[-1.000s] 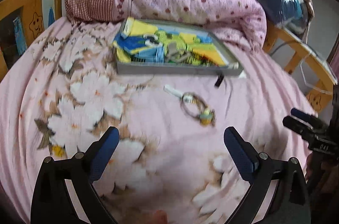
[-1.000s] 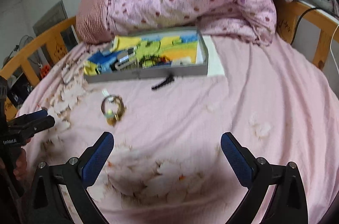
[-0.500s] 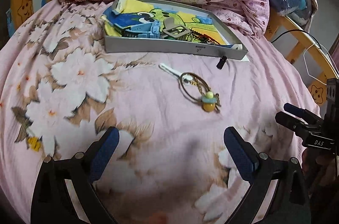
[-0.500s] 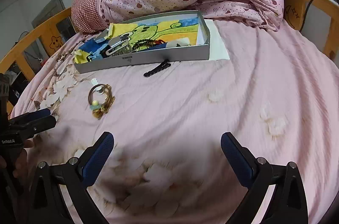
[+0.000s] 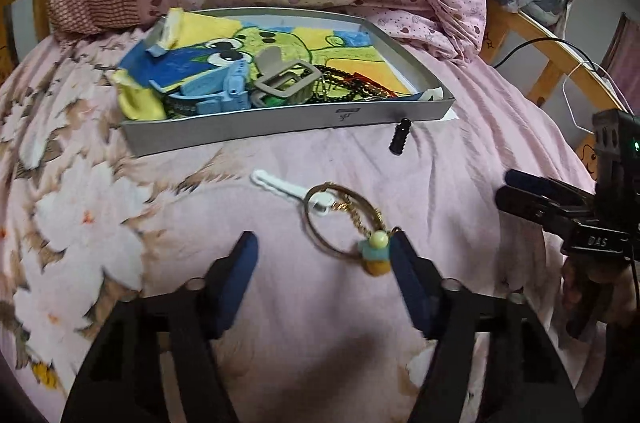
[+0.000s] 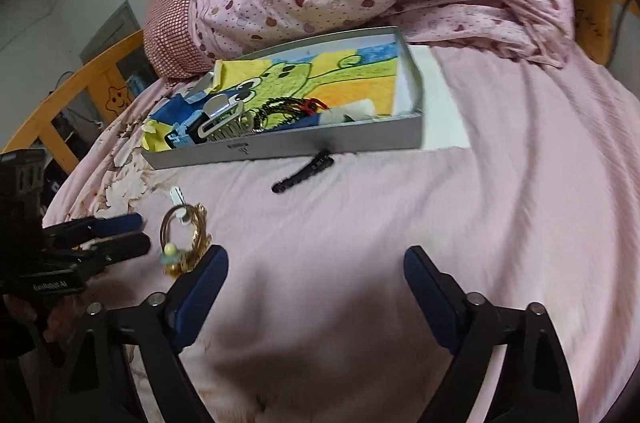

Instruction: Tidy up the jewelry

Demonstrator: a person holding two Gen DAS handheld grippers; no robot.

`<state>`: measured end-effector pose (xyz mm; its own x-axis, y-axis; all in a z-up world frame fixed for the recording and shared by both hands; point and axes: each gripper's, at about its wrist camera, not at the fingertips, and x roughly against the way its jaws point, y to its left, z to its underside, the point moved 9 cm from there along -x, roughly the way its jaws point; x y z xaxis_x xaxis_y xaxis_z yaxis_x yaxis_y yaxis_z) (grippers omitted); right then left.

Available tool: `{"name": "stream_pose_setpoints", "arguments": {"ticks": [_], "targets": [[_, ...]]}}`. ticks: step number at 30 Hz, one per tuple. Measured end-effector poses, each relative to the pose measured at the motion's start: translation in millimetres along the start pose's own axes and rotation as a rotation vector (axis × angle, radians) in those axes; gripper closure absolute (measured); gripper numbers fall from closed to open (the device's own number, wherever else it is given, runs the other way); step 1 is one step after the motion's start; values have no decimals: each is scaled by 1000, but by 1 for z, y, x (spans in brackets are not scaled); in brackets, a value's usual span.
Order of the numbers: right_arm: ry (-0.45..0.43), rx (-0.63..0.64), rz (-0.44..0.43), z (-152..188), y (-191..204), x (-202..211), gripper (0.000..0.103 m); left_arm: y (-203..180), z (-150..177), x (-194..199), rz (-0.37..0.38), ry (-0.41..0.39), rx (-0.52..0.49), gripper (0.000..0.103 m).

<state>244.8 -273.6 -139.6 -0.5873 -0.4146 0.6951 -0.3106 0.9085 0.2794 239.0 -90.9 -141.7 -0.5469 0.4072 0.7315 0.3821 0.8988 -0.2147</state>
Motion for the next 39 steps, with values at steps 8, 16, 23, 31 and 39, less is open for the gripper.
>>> {"name": "stream_pose_setpoints", "arguments": {"ticks": [8,16,23,31,39], "targets": [[36,-14,-46,-25,-6,-46,40,5,-2,-27,5,78,32,81],[36,-24,-60,-44,-4,-69,44,9,-7,-39,-30,99,28,101],[65,-34,-15,-45,4,-87,81,13,-17,-44,-59,80,28,102],[97,4,-46,-31,20,-82,89,11,-16,-34,-33,76,24,102],[47,59,-67,-24,42,-49,90,2,-21,-5,-32,10,10,102]]}}
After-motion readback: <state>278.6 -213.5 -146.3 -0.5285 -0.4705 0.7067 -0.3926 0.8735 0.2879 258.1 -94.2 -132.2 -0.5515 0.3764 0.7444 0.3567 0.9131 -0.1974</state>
